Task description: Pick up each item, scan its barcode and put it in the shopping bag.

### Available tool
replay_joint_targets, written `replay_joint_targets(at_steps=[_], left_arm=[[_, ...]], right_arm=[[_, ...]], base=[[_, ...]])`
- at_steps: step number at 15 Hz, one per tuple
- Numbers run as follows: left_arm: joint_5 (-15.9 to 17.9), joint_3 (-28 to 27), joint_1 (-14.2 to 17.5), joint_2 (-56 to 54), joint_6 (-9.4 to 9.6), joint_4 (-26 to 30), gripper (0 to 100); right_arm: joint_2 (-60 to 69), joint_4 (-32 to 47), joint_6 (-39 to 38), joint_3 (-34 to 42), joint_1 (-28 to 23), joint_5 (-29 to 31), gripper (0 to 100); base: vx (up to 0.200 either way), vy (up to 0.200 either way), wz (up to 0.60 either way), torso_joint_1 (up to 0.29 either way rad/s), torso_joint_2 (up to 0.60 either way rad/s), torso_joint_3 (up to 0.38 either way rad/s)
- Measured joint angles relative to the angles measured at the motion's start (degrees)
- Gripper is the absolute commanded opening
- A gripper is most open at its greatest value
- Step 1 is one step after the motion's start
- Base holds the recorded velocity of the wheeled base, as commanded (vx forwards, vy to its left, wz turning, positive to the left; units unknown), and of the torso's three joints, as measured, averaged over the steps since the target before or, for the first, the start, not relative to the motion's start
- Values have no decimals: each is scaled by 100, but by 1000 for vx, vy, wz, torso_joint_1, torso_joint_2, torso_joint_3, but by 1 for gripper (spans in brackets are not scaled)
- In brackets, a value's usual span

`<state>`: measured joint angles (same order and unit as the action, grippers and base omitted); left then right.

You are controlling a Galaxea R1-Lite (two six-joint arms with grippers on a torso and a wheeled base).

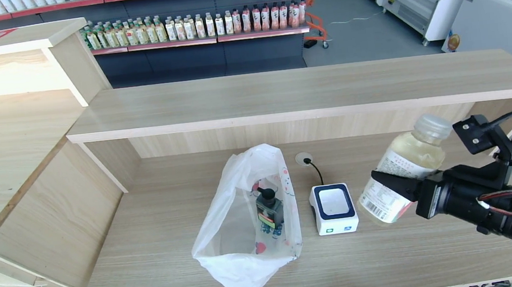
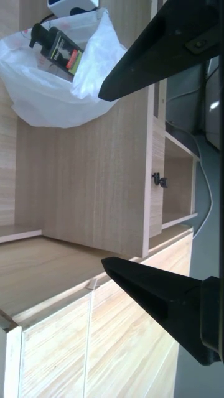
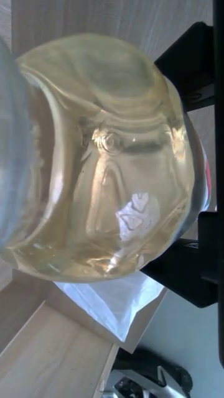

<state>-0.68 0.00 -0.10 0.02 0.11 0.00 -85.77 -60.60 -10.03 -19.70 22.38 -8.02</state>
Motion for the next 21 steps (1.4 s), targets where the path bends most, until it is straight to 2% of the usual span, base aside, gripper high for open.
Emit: replay_joint_targets(at_steps=[2, 14, 17, 21], left_arm=[[-7, 0, 0, 0, -9, 0, 100], [-5, 0, 5, 0, -4, 0, 100], [-7, 0, 0, 0, -4, 0, 100], [-7, 0, 0, 0, 0, 0, 100]], right_arm=[[49, 2, 2, 38, 0, 1, 0], [196, 6, -4, 177, -4, -40, 0], [96, 266, -9, 207, 49, -525, 0], [-289, 279, -1, 232, 283, -700, 0]], base=[[0, 200, 0, -5, 0, 2], [0, 0, 0, 0, 0, 0], [0, 0, 0, 0, 0, 0], [0, 0, 0, 0, 0, 0]])
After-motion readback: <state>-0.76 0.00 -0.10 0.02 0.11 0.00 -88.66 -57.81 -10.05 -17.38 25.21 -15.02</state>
